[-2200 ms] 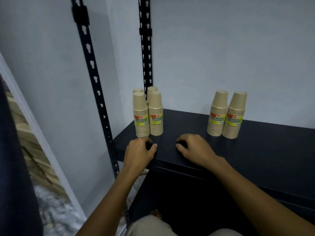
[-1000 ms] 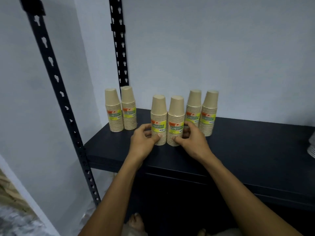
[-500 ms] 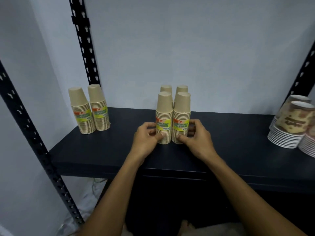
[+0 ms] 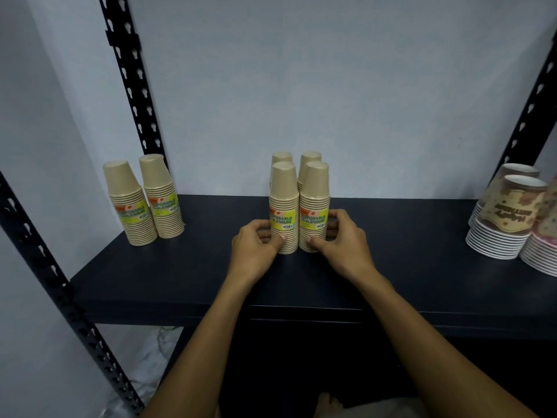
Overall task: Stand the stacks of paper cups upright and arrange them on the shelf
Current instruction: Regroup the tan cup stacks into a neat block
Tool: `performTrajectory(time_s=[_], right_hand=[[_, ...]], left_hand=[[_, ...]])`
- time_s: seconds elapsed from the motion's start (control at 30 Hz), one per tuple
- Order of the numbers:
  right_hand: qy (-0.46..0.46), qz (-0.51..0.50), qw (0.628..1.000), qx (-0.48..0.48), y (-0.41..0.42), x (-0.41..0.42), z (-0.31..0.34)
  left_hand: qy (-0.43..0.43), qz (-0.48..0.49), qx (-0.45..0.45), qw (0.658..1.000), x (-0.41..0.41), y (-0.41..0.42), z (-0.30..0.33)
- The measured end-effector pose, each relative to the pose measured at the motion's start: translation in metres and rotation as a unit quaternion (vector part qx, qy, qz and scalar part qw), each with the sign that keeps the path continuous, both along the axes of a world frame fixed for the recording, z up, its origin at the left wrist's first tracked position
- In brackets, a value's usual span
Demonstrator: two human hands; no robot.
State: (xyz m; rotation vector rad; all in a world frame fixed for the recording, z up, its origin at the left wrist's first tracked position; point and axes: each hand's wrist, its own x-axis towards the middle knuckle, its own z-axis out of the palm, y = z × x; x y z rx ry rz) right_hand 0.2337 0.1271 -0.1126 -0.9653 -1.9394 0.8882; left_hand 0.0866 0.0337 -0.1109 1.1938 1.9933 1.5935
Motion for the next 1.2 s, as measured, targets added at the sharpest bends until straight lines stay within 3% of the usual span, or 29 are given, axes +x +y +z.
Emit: performTrajectory(time_s=[1.2], right_hand=[[0.019, 0.017, 1.0, -0.003, 0.0041, -0.0024, -0.0025]], left_hand=[[0.039, 0.053, 0.003, 0.998, -0.0037, 0.0049, -0.0052]])
